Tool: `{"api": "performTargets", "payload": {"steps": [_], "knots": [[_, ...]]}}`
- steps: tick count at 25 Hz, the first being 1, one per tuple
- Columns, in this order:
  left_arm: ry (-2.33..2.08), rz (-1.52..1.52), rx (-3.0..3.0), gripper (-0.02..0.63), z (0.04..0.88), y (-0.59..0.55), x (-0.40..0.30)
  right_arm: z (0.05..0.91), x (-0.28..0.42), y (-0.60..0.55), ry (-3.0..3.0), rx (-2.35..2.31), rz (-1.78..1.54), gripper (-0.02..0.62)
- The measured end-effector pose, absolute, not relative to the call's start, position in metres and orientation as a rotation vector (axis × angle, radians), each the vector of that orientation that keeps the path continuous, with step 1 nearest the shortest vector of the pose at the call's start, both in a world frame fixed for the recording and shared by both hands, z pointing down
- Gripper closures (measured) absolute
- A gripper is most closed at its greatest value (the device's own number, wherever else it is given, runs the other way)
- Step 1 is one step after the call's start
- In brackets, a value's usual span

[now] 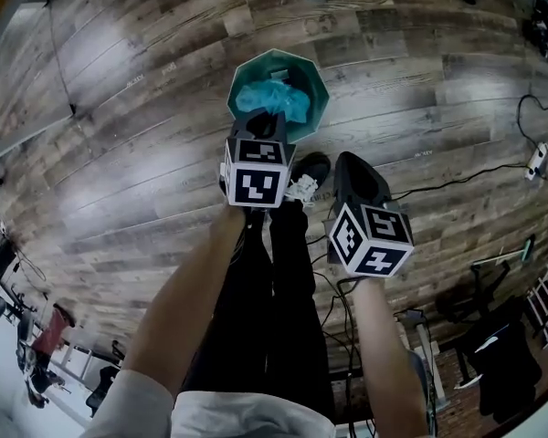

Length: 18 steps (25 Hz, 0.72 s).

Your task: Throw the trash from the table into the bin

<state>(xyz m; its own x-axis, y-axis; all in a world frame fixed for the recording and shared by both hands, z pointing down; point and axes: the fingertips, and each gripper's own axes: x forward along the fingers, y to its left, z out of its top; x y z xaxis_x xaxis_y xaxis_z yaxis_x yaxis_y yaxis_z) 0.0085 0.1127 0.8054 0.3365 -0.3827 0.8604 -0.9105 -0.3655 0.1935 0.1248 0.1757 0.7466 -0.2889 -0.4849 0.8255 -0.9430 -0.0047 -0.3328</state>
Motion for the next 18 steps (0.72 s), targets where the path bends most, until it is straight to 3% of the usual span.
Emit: {"api": "performTargets", "payload": {"steps": [2,4,7,18], "knots": [[-1.128,0.972,1.888,0.573,0.809,0.117,0.008,0.749,0.121,0.18,-1.8,1.451,1.243,0.569],[-1.099,0.982,1.889,0.454,0.813,0.119,0.011,0.752,0.122,0.181,-1.797,1.443,1.245,0.569],[-1.073,0.99,1.893,0.346,0.815,0.119,0.01,0.754,0.12,0.179,-1.802,1.436,1.257,0.569],[-1.056,0.991,1.894,0.324,0.816,0.115,0.007,0.756,0.128,0.165,-1.771,1.48,1.265,0.569]]}}
